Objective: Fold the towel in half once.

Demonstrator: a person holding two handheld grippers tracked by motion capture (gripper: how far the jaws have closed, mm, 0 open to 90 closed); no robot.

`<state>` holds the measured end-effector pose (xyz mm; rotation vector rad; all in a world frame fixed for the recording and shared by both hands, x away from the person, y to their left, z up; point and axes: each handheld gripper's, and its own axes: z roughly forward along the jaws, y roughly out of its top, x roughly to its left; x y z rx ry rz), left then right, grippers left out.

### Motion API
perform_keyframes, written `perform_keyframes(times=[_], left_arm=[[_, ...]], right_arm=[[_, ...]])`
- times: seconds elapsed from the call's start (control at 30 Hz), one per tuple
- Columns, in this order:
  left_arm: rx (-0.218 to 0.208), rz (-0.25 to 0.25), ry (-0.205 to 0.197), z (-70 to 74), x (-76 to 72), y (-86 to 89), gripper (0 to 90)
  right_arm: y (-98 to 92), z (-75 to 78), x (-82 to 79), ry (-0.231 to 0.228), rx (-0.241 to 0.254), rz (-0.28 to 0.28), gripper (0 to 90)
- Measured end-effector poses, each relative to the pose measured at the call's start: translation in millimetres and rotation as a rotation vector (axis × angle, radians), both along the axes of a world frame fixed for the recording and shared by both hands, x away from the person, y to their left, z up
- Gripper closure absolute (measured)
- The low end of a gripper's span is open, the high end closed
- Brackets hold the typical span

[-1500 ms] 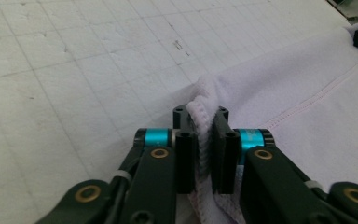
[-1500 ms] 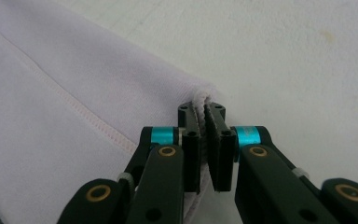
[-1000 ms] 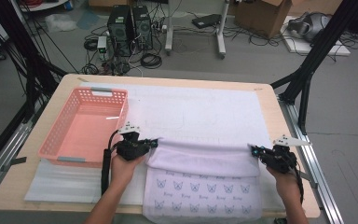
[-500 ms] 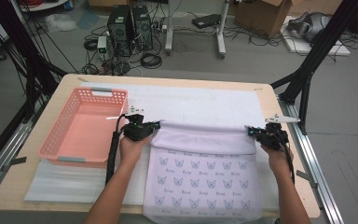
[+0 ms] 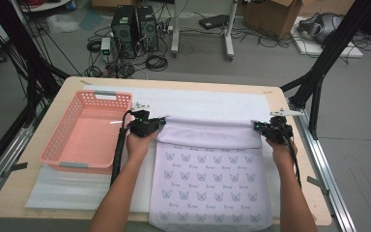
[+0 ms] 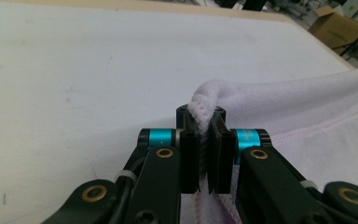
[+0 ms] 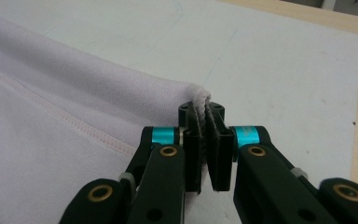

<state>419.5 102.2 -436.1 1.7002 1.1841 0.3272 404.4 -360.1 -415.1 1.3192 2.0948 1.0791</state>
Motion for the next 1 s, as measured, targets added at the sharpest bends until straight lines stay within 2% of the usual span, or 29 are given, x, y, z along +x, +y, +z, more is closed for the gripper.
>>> perform_keyframes(times=[0.07, 0.1, 0.17, 0.2, 0.27, 0.33, 0.47, 0.53, 0.63, 0.7, 0.73, 0.8, 0.83, 0.9, 1.0], left_arm=[[0.007, 0.004, 0.007, -1.7, -0.1, -0.8, 79.2], [0.006, 0.01, 0.011, -1.3, -0.4, 0.0, 71.8], [0.003, 0.006, 0.01, 0.5, -1.6, 1.2, 62.3], [-0.004, 0.0, 0.011, 1.9, -2.9, 1.2, 59.4], [0.008, -0.012, -0.004, 4.4, -6.7, 0.4, 57.3], [-0.001, -0.026, -0.009, 4.6, -10.3, -0.6, 58.2], [0.014, -0.028, 0.02, -3.3, -16.0, -1.2, 60.4], [0.033, -0.053, 0.064, -7.1, -16.7, -1.7, 60.6], [0.038, -0.082, 0.1, -9.7, -18.4, -4.7, 60.5], [0.081, -0.1, 0.118, -11.0, -19.7, -8.9, 68.2], [0.098, -0.107, 0.125, -12.1, -20.8, -11.4, 73.5], [0.122, -0.099, 0.12, -9.5, -23.4, -13.6, 83.8], [0.126, -0.099, 0.116, -7.6, -24.7, -14.6, 84.3], [0.139, -0.102, 0.105, -4.4, -28.2, -16.1, 85.0], [0.105, -0.086, 0.079, -3.9, -36.5, -13.6, 85.3]], right_arm=[[3.7, -0.1, 2.3, -0.004, -0.014, -0.002, 85.7], [5.7, -0.4, 2.7, -0.011, -0.024, -0.005, 83.2], [5.8, -0.4, 2.3, -0.019, -0.009, -0.046, 66.5], [4.1, 0.4, 1.9, -0.023, 0.0, -0.053, 66.3], [0.3, 4.1, -0.9, -0.021, 0.016, -0.059, 65.3], [-2.4, 8.0, -5.0, -0.017, 0.027, -0.054, 65.4], [-2.6, 9.5, -14.7, 0.018, 0.039, -0.009, 65.1], [-1.8, 6.0, -17.9, 0.058, 0.043, 0.006, 63.5], [-0.9, -2.6, -20.0, 0.114, 0.025, 0.018, 63.2], [-0.7, -8.4, -20.4, 0.147, 0.017, 0.023, 69.5], [-1.0, -10.7, -21.0, 0.147, 0.01, 0.029, 74.2], [-1.7, -14.5, -22.8, 0.157, 0.019, 0.046, 86.7], [-1.9, -15.0, -24.5, 0.157, 0.005, 0.048, 87.0], [-3.5, -15.3, -27.5, 0.152, 0.014, 0.05, 87.4], [-6.4, -12.2, -33.9, 0.128, 0.021, 0.052, 87.5]])
